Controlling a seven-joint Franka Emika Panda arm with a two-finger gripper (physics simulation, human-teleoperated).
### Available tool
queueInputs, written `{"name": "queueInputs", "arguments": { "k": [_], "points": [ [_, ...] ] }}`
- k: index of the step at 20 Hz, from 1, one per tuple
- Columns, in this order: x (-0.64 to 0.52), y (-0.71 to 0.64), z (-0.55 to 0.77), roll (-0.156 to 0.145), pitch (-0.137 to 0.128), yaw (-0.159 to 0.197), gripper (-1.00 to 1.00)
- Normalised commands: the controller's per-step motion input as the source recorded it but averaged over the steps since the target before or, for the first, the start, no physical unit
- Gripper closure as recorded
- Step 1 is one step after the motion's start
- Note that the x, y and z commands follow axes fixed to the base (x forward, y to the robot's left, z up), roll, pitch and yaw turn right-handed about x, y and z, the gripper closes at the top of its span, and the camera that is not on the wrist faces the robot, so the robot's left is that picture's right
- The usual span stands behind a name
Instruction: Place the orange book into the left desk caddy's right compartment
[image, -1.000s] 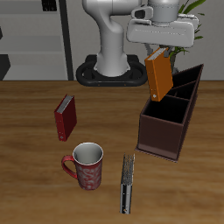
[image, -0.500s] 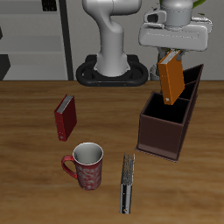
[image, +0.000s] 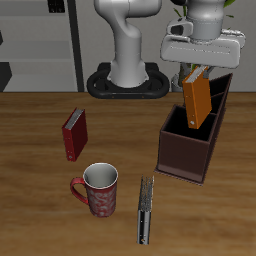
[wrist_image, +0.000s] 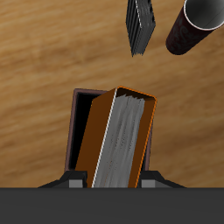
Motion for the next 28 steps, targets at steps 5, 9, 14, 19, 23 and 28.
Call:
{"name": "queueInputs", "arguments": {
  "k": [5, 9, 14, 19, 23, 28],
  "points": [
    [0.01, -0.02, -0.18, -0.007, 0.004, 0.0, 1.0],
    [0.03, 0.01, -0.18, 0.022, 0.009, 0.007, 1.0],
    [-0.03, -0.02, -0.16, 0.001, -0.006, 0.006, 1.0],
    [0.03, -0.03, -0.08, -0.006, -0.016, 0.001, 1.0],
    [0.08, 0.0, -0.15, -0.002, -0.002, 0.007, 1.0],
    [0.06, 0.08, -0.27, 0.023, 0.027, -0.003, 1.0]
  ]
}}
